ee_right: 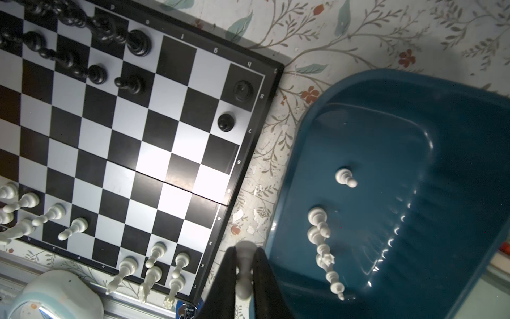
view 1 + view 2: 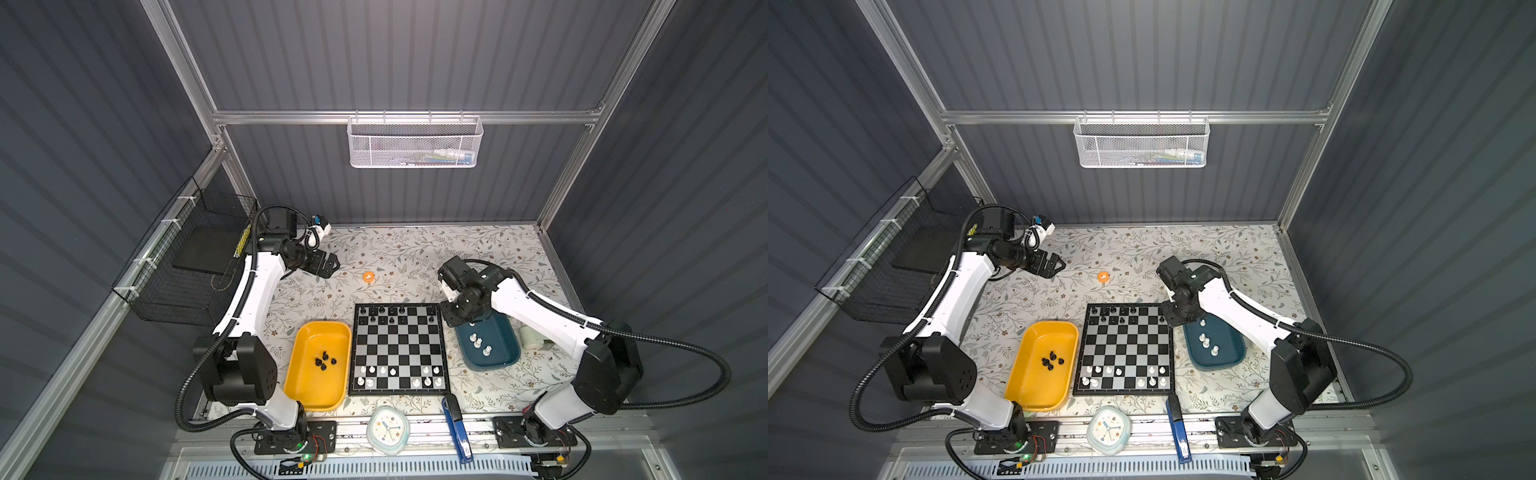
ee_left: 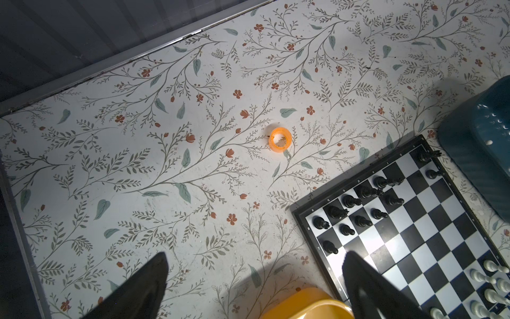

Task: Set up the chess pieces on the board
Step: 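Carry the white pawn with the right gripper over the chessboard's nearest rows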

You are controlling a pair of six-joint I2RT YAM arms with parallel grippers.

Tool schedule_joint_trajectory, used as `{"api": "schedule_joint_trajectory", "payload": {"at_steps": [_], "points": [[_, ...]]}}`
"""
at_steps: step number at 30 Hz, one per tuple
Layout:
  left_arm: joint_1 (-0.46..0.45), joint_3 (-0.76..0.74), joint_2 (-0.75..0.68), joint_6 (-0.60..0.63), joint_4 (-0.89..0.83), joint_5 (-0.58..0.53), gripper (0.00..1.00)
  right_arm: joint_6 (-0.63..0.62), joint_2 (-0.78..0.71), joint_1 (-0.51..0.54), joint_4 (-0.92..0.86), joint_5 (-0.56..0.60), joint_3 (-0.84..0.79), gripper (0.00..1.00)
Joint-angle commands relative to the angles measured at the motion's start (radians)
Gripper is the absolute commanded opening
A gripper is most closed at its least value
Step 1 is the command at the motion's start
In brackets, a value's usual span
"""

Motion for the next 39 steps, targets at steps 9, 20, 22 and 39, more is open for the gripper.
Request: {"api": "schedule_joint_trajectory", "payload": {"at_steps": [9,20,22,39], "points": [[-0.005,0.037,-0.006,0.010,-0.034,0.020,1.00,0.095,-0.004,0.139,-0.012,0.017,0.032,0.16],[-0.005,0.036,-0.019,-0.022,-0.028,0.086,0.99,0.148,0.027,0.262,0.010,0.021,0.031,0.16],[-0.005,0.021,-0.027,-0.024,-0.020,0.088,1.00,0.161,0.030,0.278,0.022,0.017,0.031,0.16],[-0.005,0.007,-0.031,-0.028,-0.009,0.101,1.00,0.217,0.090,0.370,0.074,0.008,0.002,0.16]]}}
